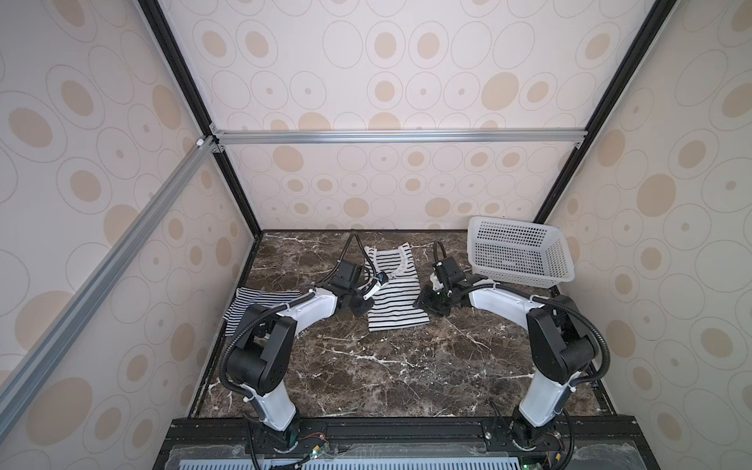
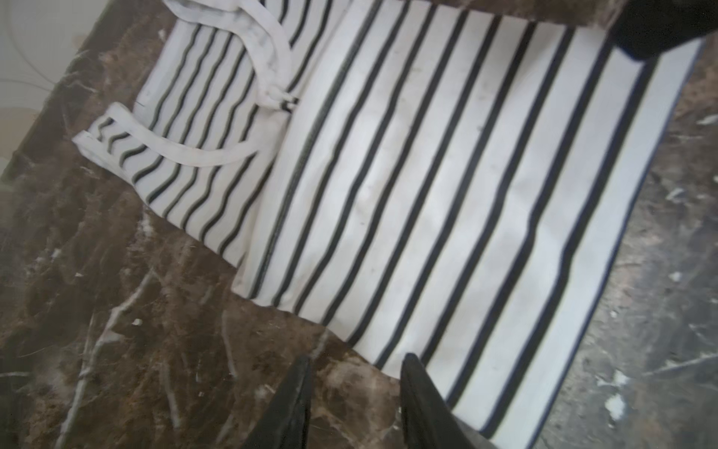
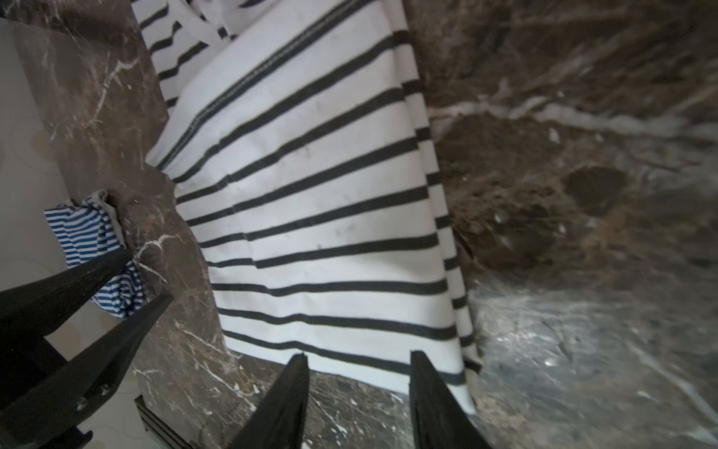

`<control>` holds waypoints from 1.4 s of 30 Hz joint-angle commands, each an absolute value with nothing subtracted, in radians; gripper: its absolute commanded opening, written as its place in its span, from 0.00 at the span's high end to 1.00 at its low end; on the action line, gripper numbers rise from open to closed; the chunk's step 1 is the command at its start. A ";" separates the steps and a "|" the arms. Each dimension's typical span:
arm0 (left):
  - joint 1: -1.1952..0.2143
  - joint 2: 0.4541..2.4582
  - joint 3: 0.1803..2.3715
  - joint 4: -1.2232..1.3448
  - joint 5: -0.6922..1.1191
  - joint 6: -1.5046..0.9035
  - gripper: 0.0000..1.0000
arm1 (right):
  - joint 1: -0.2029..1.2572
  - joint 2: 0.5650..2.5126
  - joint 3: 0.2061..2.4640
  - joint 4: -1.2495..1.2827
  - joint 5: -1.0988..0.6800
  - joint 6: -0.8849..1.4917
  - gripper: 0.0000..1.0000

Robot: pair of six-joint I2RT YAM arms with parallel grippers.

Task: Fold and stack tank tops
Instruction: Fold the tank top at the center of the table.

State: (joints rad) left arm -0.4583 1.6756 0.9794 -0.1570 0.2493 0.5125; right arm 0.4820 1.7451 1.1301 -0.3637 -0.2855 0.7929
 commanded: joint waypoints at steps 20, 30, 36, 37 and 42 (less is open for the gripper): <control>-0.563 1.417 0.698 -0.026 0.124 0.477 0.46 | 0.431 1.691 0.784 0.078 -0.368 0.998 0.53; -0.563 1.392 0.680 -0.034 0.115 0.484 0.45 | 0.422 1.753 0.760 0.146 -0.383 1.047 0.65; -0.564 1.387 0.669 -0.035 0.111 0.498 0.45 | 0.422 1.718 0.750 0.148 -0.395 1.065 0.85; -0.564 1.391 0.668 -0.035 0.116 0.501 0.45 | 0.422 1.710 0.751 0.142 -0.393 1.064 0.87; -0.576 1.419 0.675 -0.026 0.117 0.519 0.44 | 0.431 1.673 0.775 0.118 -0.408 1.072 0.98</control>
State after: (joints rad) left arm -0.5648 1.4101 0.6678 -0.0372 0.1204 0.4927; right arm 0.4232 1.7168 0.7628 0.1493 -0.3969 1.0573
